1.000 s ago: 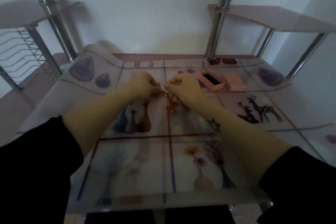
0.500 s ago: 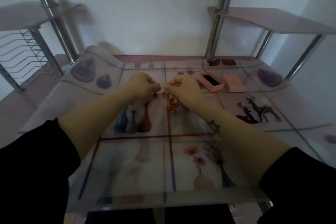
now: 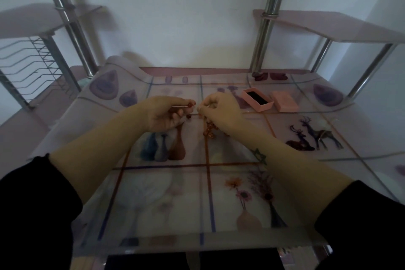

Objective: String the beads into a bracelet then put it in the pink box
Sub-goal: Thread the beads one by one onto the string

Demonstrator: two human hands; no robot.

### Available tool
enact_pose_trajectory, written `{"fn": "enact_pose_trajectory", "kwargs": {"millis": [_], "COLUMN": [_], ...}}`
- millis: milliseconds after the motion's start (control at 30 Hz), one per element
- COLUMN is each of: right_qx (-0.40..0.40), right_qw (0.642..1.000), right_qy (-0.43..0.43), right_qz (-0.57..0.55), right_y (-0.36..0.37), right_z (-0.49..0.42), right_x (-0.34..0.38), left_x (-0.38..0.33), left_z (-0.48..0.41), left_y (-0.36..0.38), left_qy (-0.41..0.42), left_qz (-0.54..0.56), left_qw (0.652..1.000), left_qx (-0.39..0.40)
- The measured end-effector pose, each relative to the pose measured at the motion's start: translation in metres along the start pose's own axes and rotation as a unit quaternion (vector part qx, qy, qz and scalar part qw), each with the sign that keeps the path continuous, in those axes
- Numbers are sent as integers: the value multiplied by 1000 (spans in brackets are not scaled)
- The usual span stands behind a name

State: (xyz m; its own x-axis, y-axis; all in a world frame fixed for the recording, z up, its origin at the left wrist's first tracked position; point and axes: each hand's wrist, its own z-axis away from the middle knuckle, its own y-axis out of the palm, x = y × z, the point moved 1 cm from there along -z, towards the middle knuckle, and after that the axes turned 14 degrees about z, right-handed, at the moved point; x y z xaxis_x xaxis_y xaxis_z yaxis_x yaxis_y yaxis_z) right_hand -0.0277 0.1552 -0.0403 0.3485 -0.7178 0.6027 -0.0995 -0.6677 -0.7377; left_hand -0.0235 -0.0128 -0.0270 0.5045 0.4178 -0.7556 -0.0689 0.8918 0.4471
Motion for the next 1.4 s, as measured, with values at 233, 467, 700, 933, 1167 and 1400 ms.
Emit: {"fn": "enact_pose_trajectory", "kwargs": {"millis": [233,467,700,933,1167,1400], "right_qx": [13,0,0,-4,2,8], "right_qw": [1000,1000,1000,1000,1000,1000], "right_qy": [-19,-23,-26,-21,-20,-12], "right_qz": [4,7,-10,3,-1,-11], "right_y": [-1,1,1,1,1,2], "right_z": [2,2,3,3,5,6], "right_x": [0,0,0,0,2,2], "left_x": [2,5,7,7,8,10], "left_z": [2,3,4,6,4,3], "left_y": [-5,-5,-5,-5,-7,-7], "left_qy": [-20,-18,-15,-14,-8,-5], "left_qz": [44,70,92,105,104,95], "left_qw": [998,997,996,994,994,995], "left_qx": [30,37,18,23,22,28]}}
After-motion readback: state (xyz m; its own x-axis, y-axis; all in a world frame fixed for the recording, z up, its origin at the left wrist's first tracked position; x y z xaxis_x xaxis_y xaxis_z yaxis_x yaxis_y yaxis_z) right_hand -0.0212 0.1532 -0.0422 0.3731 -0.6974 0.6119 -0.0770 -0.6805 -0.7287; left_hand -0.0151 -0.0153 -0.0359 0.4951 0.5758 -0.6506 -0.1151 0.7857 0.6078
